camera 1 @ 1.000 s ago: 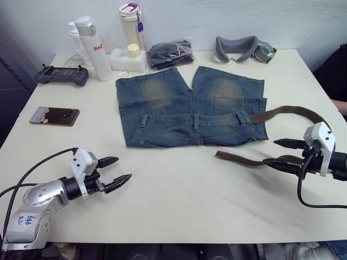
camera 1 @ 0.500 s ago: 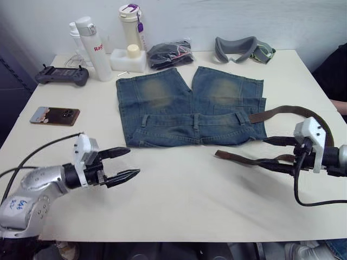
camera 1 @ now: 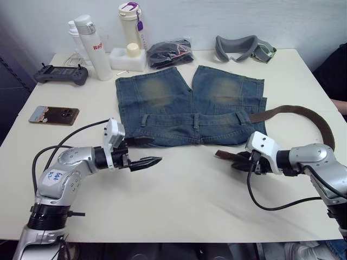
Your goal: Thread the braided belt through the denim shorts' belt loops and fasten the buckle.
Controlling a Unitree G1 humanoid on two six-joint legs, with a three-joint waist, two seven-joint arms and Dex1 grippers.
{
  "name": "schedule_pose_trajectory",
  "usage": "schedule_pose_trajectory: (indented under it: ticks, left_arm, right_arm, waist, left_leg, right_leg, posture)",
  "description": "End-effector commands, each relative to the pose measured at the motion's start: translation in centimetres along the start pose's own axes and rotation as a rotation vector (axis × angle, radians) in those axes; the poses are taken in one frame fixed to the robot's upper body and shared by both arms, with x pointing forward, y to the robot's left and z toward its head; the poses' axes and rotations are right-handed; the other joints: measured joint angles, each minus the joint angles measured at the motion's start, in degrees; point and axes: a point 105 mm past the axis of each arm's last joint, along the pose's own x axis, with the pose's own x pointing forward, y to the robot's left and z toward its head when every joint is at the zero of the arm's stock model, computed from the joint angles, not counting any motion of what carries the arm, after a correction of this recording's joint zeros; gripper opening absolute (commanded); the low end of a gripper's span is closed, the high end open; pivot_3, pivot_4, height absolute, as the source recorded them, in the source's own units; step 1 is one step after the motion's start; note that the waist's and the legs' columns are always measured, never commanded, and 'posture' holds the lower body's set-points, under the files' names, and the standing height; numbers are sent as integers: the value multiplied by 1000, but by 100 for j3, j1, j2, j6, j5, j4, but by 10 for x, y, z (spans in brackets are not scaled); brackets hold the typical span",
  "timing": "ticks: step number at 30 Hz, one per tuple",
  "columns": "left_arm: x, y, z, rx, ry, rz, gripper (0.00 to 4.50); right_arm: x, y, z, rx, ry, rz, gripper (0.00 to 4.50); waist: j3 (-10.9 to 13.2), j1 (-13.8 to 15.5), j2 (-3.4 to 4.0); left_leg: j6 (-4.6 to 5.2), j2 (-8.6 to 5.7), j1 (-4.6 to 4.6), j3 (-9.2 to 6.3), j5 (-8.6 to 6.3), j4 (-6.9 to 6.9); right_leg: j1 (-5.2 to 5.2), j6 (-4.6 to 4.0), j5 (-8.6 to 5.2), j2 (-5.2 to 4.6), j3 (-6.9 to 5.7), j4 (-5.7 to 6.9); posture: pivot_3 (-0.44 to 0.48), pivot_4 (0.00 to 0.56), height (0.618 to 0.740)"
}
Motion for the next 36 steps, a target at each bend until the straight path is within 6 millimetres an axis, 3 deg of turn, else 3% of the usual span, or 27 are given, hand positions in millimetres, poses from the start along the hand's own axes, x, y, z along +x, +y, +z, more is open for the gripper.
schedule_pose_trajectory:
  ticks: [1,4,8,14,21,24,32,36]
  left_arm:
    - [10,-5,12,-22,-70,-66,4500]
    - [26,-13,12,-54,-79,-144,4500]
    - [45,-22,8,-110,-65,-204,4500]
    - [73,-29,17,-199,-140,-240,4500]
    - [90,-37,6,-211,-89,-270,4500]
    - [95,-33,1,-205,-71,-248,3730]
    - [101,-27,10,-271,-135,-252,217]
    - [107,-31,13,-285,-150,-281,88]
  right_arm:
    - [-14,-5,29,-15,-111,6,60]
    - [-26,4,60,21,-235,94,60]
    - [-35,22,83,58,-311,207,60]
    - [-34,39,97,121,-337,278,60]
    - [-31,45,100,148,-343,288,60]
    - [-32,46,100,161,-348,284,0]
    - [-30,45,93,187,-340,227,0]
    - [-30,47,88,210,-335,199,0]
  waist:
    - [0,-8,0]
    - [1,-29,-1]
    - [1,-24,-2]
    - [4,10,-8]
    - [4,0,-8]
    - [5,8,-8]
    - [5,11,-9]
    - [7,6,-12]
  left_leg:
    - [0,0,0,0,0,0]
    - [-4,10,1,2,2,3]
    - [-8,24,2,-4,5,3]
    - [-2,21,0,-7,2,13]
    - [-8,22,1,-2,5,13]
    - [-7,21,1,-2,5,14]
    - [-7,20,0,-3,5,14]
    - [-7,22,0,-2,5,14]
  right_leg:
    - [0,1,0,1,0,1]
    - [0,1,2,15,3,6]
    - [2,-4,5,37,7,6]
    - [3,-2,8,37,13,7]
    - [3,-1,11,39,13,7]
    - [3,-1,11,38,13,6]
    - [3,-1,11,38,13,7]
    - [2,-1,11,39,13,7]
  posture:
    - [0,150,740]
    - [0,150,740]
    - [0,150,740]
    - [0,150,740]
    - [0,150,740]
    - [0,150,740]
    - [0,150,740]
    - [0,150,740]
